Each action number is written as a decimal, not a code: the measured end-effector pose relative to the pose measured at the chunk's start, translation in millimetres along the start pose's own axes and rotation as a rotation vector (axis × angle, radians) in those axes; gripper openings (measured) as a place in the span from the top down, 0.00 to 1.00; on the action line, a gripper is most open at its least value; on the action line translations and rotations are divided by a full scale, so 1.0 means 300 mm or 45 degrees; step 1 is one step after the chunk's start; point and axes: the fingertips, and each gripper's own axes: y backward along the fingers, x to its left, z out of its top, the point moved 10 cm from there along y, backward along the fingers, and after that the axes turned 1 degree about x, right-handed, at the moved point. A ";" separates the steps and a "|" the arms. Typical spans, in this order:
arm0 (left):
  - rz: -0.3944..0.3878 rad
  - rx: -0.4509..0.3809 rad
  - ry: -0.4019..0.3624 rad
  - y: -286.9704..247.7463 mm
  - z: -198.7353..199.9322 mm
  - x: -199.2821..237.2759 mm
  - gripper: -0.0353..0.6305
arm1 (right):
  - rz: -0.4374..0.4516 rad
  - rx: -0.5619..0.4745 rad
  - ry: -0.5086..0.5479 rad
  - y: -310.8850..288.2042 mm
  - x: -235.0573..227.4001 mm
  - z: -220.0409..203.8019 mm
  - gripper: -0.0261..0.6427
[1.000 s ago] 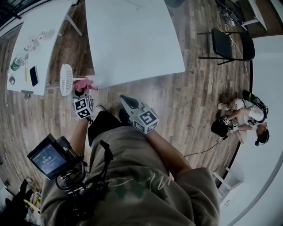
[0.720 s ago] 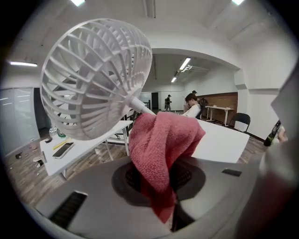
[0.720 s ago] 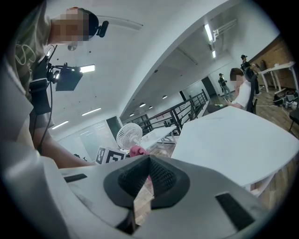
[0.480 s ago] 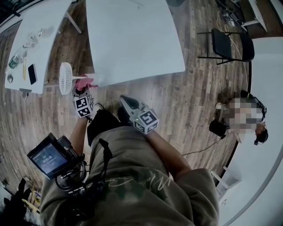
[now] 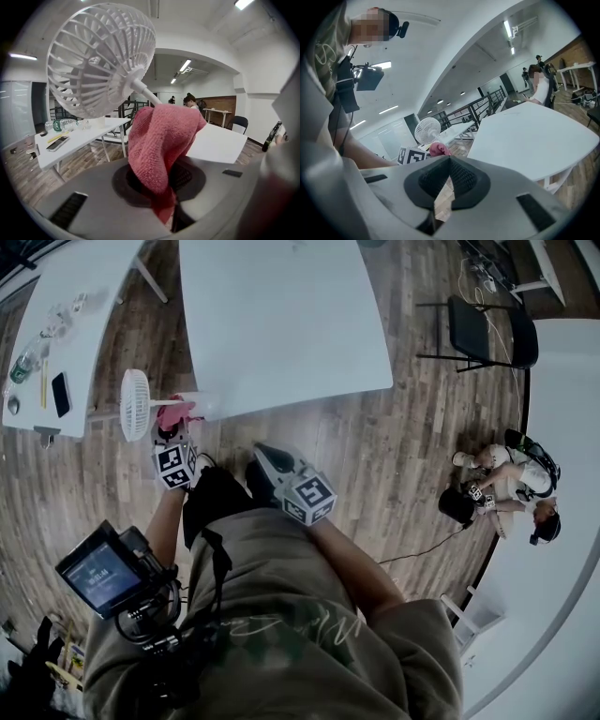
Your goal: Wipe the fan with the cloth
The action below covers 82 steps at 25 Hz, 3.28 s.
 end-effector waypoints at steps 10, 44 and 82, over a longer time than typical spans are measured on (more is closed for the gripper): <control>0.002 0.043 -0.010 -0.032 -0.045 0.014 0.84 | -0.030 0.028 -0.017 0.005 -0.004 -0.017 0.96; 0.276 0.142 0.199 0.048 0.030 0.191 0.81 | 0.105 -0.045 0.044 -0.064 0.009 0.040 0.96; 0.108 0.061 -0.030 0.004 0.093 0.045 0.82 | 0.069 -0.058 0.016 -0.039 -0.026 0.053 0.96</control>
